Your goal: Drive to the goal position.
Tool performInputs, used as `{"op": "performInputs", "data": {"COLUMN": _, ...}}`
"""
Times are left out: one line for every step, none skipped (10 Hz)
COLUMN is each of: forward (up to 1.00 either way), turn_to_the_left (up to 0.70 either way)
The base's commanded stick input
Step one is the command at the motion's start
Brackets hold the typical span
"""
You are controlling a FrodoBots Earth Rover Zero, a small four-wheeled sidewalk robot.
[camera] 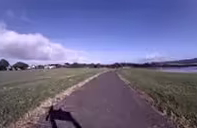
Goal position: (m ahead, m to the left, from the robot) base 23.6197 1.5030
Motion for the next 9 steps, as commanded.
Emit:
{"op": "performInputs", "data": {"forward": 0.7, "turn_to_the_left": 0.0}}
{"op": "performInputs", "data": {"forward": 0.7, "turn_to_the_left": 0.0}}
{"op": "performInputs", "data": {"forward": 0.68, "turn_to_the_left": 0.0}}
{"op": "performInputs", "data": {"forward": 0.54, "turn_to_the_left": 0.0}}
{"op": "performInputs", "data": {"forward": 0.52, "turn_to_the_left": 0.0}}
{"op": "performInputs", "data": {"forward": 0.5, "turn_to_the_left": 0.0}}
{"op": "performInputs", "data": {"forward": 0.47, "turn_to_the_left": 0.0}}
{"op": "performInputs", "data": {"forward": 0.49, "turn_to_the_left": 0.0}}
{"op": "performInputs", "data": {"forward": 0.58, "turn_to_the_left": 0.0}}
